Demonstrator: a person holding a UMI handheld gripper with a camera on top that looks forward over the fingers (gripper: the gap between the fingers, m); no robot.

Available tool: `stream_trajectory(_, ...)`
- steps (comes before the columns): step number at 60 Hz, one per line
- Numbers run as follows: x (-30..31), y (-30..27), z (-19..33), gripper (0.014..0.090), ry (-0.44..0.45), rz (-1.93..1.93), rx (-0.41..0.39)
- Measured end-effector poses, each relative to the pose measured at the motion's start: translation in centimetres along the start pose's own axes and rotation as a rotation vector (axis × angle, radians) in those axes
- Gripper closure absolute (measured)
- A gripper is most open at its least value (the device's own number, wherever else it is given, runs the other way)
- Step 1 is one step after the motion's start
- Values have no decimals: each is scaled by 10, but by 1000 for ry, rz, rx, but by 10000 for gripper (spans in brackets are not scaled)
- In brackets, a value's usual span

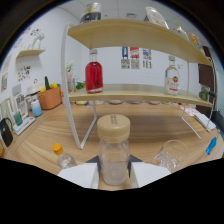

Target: Make me a cup of Mount Fuji.

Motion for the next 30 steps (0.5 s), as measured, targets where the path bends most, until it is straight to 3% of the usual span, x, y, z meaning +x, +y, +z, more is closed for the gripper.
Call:
stream_trajectory(7,0,0,-10,477,-16,3,-19)
stream_trajectory(11,-1,-5,-19,258,-44,1,-27)
stream_trajectory(14,2,-12,-28,186,-51,-4,-26)
stream_trajectory(30,45,-58,-96,187,-10,-15,-10)
